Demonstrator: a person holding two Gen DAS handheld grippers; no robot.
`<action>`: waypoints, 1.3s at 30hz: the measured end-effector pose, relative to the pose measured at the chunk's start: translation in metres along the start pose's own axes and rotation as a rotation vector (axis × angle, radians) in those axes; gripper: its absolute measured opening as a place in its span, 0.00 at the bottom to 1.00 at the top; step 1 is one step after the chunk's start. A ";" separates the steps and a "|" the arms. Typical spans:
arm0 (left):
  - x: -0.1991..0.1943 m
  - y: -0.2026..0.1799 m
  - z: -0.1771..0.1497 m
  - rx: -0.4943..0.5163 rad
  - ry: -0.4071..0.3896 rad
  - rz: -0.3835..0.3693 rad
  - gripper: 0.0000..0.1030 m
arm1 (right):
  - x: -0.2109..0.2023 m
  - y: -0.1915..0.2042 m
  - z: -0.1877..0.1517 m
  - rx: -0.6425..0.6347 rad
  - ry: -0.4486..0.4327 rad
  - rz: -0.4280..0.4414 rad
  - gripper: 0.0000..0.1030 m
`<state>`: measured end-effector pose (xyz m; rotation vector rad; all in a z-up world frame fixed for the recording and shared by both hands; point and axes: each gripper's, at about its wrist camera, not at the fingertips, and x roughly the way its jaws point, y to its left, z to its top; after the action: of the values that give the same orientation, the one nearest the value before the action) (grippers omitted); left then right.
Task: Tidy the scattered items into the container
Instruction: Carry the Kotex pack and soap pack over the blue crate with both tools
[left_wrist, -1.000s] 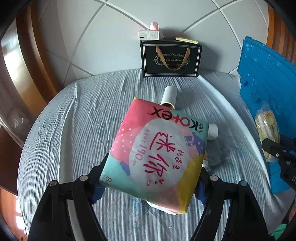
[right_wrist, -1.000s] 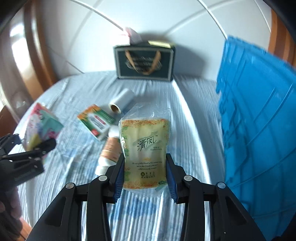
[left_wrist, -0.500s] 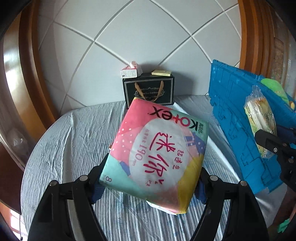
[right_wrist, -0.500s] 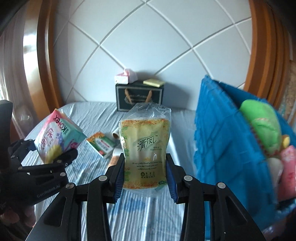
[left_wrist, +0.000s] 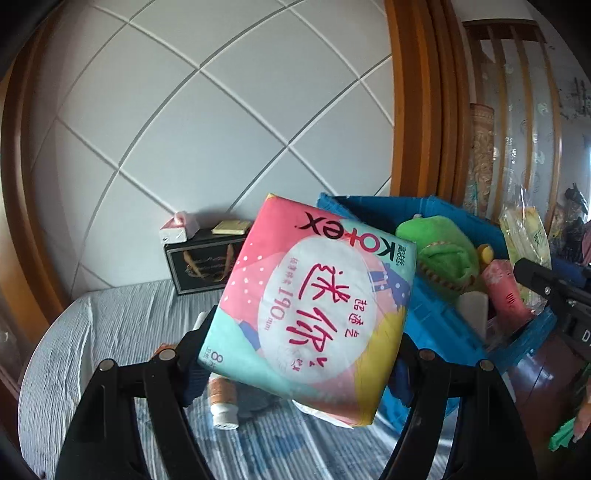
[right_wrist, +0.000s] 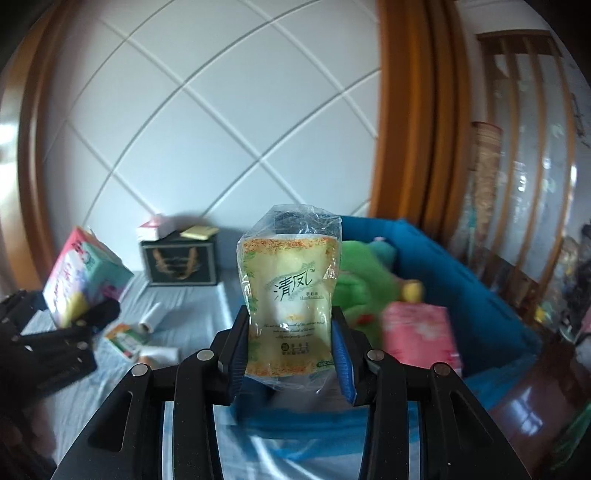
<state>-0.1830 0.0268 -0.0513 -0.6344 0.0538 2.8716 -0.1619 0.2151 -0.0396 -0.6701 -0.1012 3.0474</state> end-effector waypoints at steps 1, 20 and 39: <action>0.000 -0.017 0.006 0.006 -0.015 -0.016 0.74 | 0.000 -0.017 0.000 0.010 -0.004 -0.012 0.38; 0.125 -0.317 0.074 0.006 0.169 -0.133 0.74 | 0.067 -0.292 -0.016 0.028 0.063 0.007 0.38; 0.144 -0.379 0.053 0.086 0.237 0.000 0.92 | 0.080 -0.337 -0.020 0.020 0.096 0.066 0.39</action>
<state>-0.2565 0.4286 -0.0614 -0.9519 0.2110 2.7611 -0.2243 0.5555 -0.0689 -0.8327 -0.0476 3.0673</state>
